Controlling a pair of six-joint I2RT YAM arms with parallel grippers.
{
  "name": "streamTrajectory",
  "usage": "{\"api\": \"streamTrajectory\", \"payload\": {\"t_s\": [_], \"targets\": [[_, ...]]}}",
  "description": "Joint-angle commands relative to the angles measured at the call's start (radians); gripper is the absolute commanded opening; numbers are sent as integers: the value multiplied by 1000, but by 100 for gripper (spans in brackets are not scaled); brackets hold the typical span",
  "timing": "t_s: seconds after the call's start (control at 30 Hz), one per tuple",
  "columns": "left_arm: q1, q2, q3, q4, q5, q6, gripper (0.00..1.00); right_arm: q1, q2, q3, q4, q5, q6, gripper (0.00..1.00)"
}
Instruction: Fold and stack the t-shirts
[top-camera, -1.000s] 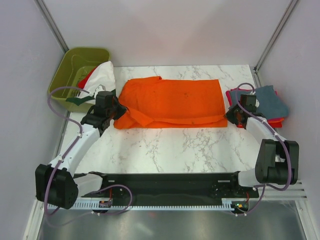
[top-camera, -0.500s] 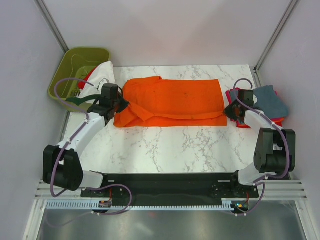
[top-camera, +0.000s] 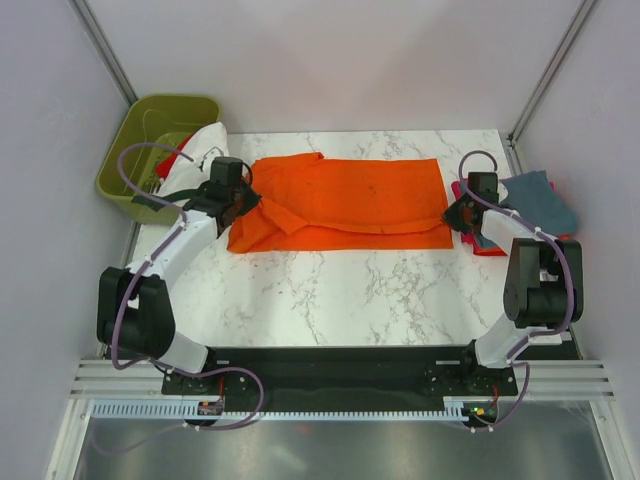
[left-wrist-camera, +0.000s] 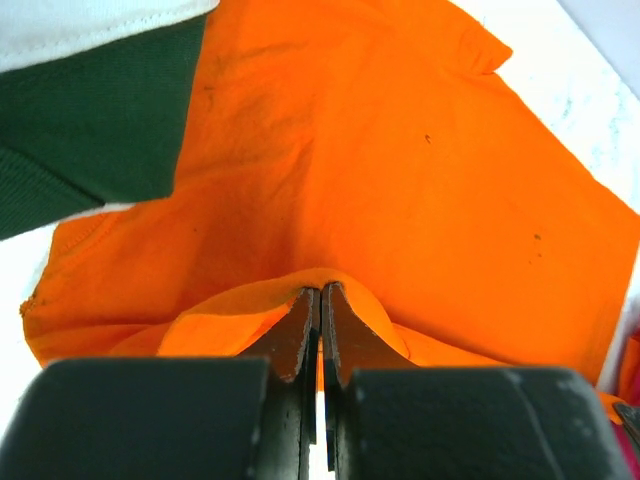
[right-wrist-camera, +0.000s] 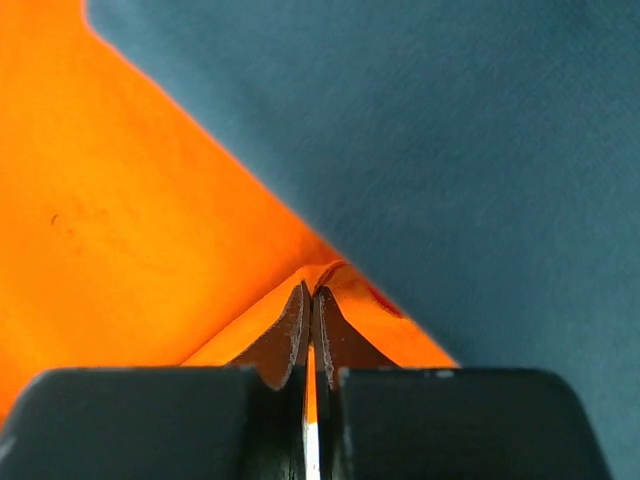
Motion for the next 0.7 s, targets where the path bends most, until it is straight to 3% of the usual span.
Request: {"api": "streamTrajectory", "payload": {"t_s": [0.0,0.13,0.17,0.2,0.3,0.47,0.67], "targets": [[0,44,61,52,-43,52,2,8,25,50,22,48,13,5],[0,91,90,73,-35,73,2,14,29,59,19,69,2,16],[0,99,102,79,-31,81,2,15,26,61,18,77,-2,22],[0,114,108,82,-28,85,2,18,13,56,16,85,-5,39],[0,140,128,98,-11,98,2,29,-28,41,18,121,-18,54],[0,169,153,118,-14,114,2,46,-100,-7,21,143,-42,50],[2,223,196,121,-14,128,2,84,-156,-94,60,148,-41,35]]}}
